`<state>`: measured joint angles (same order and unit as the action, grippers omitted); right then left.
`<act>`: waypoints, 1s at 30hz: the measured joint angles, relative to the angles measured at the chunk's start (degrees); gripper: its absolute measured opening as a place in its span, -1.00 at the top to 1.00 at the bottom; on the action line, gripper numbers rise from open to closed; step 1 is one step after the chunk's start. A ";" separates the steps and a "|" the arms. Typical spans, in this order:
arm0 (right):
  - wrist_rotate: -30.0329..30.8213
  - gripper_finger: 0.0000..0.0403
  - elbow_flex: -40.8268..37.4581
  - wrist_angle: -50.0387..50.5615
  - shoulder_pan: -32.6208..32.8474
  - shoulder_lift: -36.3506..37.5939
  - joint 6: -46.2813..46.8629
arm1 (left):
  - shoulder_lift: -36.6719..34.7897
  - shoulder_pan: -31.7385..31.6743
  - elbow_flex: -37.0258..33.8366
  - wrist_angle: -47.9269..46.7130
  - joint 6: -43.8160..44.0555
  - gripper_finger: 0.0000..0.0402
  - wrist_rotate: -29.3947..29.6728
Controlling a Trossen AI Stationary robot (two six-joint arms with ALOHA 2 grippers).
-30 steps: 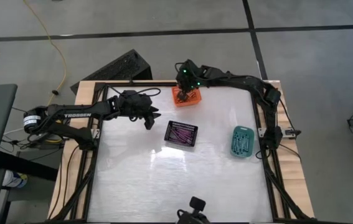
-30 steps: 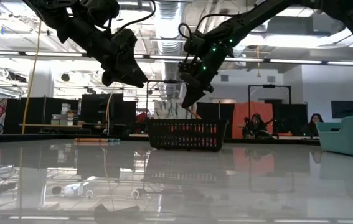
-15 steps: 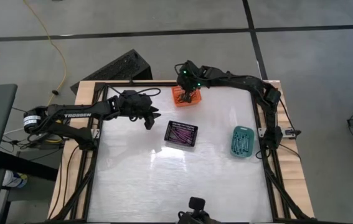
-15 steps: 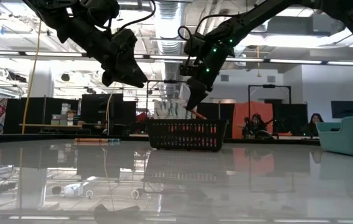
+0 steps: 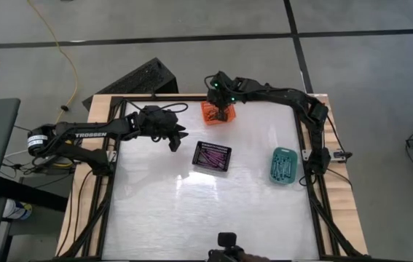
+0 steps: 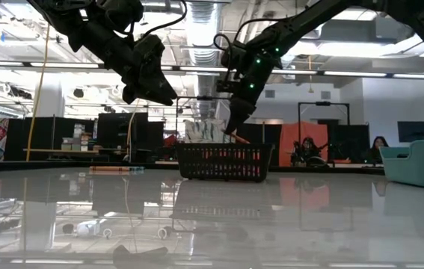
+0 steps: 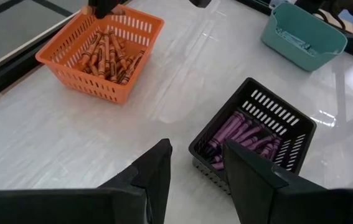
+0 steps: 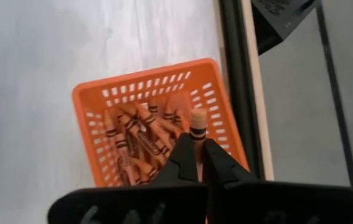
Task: Sort crayons
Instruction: Put the orange crayon into the orange bin, then put the blue green crayon into the green bin
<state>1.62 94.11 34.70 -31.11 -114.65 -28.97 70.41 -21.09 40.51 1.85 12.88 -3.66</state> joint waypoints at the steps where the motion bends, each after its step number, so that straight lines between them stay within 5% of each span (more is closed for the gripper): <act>1: -0.40 1.00 0.02 0.30 0.10 0.00 0.19 | 0.00 0.01 0.00 0.00 0.00 0.34 0.02; 11: -0.04 0.56 0.00 2.59 2.60 0.00 2.41 | 0.00 -0.02 0.00 0.00 0.00 0.34 0.00; 17: 5.92 0.28 -0.07 6.49 3.85 1.31 5.96 | 0.00 0.00 0.00 0.00 0.00 0.34 0.01; 22: 12.04 0.21 -0.09 7.60 7.03 8.62 7.91 | 0.00 -0.01 0.00 0.00 0.00 0.34 0.00; 30: 12.66 0.26 -0.02 8.62 15.70 26.98 17.12 | 0.00 -0.01 0.00 0.38 -0.06 0.34 0.02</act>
<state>14.28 94.08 43.32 -15.42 -87.67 -11.86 70.41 -21.10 40.51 2.22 12.83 -3.64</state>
